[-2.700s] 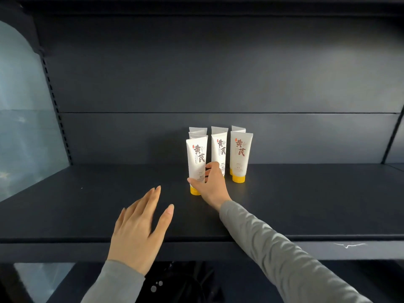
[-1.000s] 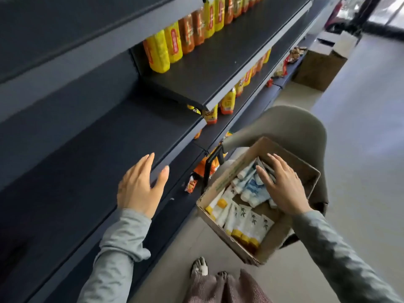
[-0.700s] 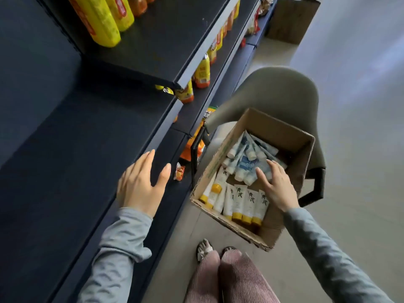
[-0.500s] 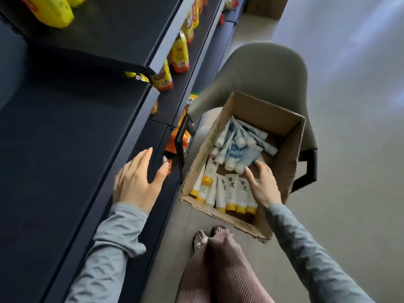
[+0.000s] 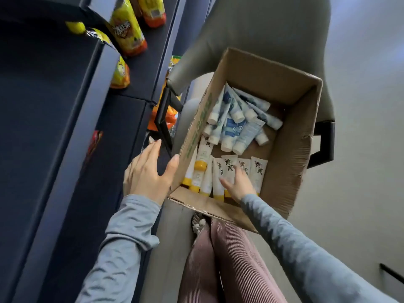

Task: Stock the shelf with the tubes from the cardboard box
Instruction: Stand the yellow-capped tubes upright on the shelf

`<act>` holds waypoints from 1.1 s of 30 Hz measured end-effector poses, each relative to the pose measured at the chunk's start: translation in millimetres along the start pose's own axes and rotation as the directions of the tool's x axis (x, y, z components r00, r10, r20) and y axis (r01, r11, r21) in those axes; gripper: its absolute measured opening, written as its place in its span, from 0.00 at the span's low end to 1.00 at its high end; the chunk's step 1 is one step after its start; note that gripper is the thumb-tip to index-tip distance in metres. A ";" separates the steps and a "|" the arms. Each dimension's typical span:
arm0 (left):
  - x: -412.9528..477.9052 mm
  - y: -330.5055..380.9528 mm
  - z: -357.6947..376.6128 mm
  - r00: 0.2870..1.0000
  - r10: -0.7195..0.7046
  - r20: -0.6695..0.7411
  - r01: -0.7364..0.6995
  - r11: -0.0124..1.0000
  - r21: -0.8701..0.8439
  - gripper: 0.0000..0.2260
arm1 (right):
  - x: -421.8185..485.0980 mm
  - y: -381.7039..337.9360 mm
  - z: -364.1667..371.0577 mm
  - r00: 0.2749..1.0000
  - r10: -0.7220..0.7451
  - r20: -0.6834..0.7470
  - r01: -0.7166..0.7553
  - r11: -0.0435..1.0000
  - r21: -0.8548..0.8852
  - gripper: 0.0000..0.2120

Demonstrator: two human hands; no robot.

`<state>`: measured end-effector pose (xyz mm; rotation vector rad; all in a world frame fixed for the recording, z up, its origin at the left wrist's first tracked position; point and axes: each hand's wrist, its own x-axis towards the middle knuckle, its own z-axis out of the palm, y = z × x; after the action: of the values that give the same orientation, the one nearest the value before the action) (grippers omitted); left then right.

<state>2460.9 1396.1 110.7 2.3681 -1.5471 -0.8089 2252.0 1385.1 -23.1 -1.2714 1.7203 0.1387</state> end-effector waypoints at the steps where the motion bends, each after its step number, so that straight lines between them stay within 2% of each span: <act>1: 0.7 0.6 5.0 1.000 0.005 0.010 -0.005 1.000 0.010 0.34 | 4.2 -0.4 6.5 1.000 0.009 0.030 -0.009 1.000 0.007 0.35; 5: -2.5 3.4 21.3 0.994 0.101 0.049 -0.106 0.989 0.107 0.40 | 20.6 -2.2 28.2 0.995 0.068 0.077 -0.076 0.992 0.103 0.36; 10: -6.9 1.0 35.3 0.992 0.123 0.018 -0.124 0.989 0.079 0.36 | 33.3 -2.2 50.5 0.987 0.148 0.067 -0.150 0.988 0.039 0.33; 14: -9.1 -0.7 44.9 0.992 0.126 -0.005 -0.126 0.992 0.029 0.34 | 45.9 -4.3 51.0 0.968 0.241 0.062 -0.247 0.964 0.100 0.34; 20: -11.4 -2.6 57.5 0.994 0.109 0.021 -0.109 0.994 -0.021 0.33 | 50.3 0.2 49.9 0.962 0.250 0.111 -0.260 0.962 0.087 0.29; 22: -12.2 -3.8 59.7 0.993 0.114 0.021 -0.114 0.993 -0.022 0.32 | 50.8 -3.3 53.3 0.975 0.208 0.081 -0.218 0.967 0.134 0.30; 25: -12.8 -6.1 59.8 0.992 0.128 0.012 -0.128 0.991 -0.039 0.31 | 57.7 -12.0 50.6 0.999 0.048 -0.022 -0.044 0.987 0.152 0.33; 28: -10.2 -9.4 58.4 0.991 0.134 0.014 -0.134 0.991 -0.028 0.31 | 74.0 -14.7 41.4 1.000 0.017 0.012 -0.018 0.993 0.113 0.35; 30: -7.9 -10.8 57.1 0.992 0.125 0.021 -0.125 0.992 -0.017 0.32 | 82.2 -11.1 35.6 0.998 -0.010 0.062 0.013 0.998 -0.060 0.34; 33: -6.1 -11.0 56.0 0.994 0.109 0.016 -0.109 0.994 -0.024 0.33 | 86.5 -2.8 27.4 0.990 -0.089 0.112 0.119 0.945 -0.304 0.36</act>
<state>2437.3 1413.3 61.3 2.2445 -1.6484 -0.8206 2271.1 1340.9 -100.1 -1.5559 1.5857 0.4161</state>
